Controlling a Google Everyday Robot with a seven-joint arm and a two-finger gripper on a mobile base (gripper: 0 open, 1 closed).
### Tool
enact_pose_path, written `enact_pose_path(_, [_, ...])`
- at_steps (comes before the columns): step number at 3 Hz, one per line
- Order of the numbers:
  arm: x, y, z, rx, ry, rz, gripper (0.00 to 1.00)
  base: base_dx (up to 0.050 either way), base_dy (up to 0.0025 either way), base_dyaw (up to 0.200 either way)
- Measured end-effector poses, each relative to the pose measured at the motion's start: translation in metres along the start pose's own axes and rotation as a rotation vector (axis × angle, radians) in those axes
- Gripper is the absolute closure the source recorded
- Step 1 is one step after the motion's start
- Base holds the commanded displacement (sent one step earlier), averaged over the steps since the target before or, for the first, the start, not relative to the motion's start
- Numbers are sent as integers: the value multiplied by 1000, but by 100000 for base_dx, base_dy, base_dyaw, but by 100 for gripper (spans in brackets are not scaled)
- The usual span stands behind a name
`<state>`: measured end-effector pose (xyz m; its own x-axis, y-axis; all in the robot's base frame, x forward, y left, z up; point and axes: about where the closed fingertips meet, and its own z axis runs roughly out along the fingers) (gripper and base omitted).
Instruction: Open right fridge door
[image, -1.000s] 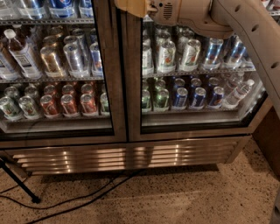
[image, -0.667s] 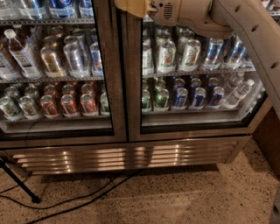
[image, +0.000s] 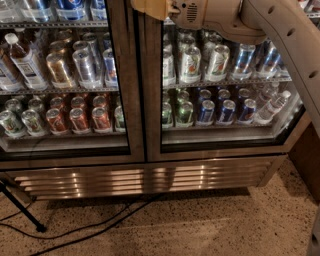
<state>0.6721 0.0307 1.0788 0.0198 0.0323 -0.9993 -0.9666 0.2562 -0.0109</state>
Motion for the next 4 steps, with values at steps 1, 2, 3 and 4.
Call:
enact_pose_path(1, [0, 0, 0, 0, 0, 0, 58, 0, 0, 0])
enact_pose_path(2, [0, 0, 0, 0, 0, 0, 34, 0, 0, 0])
enact_pose_path(3, [0, 0, 0, 0, 0, 0, 11, 0, 0, 0])
enact_pose_path(4, [0, 0, 0, 0, 0, 0, 0, 0, 0, 0])
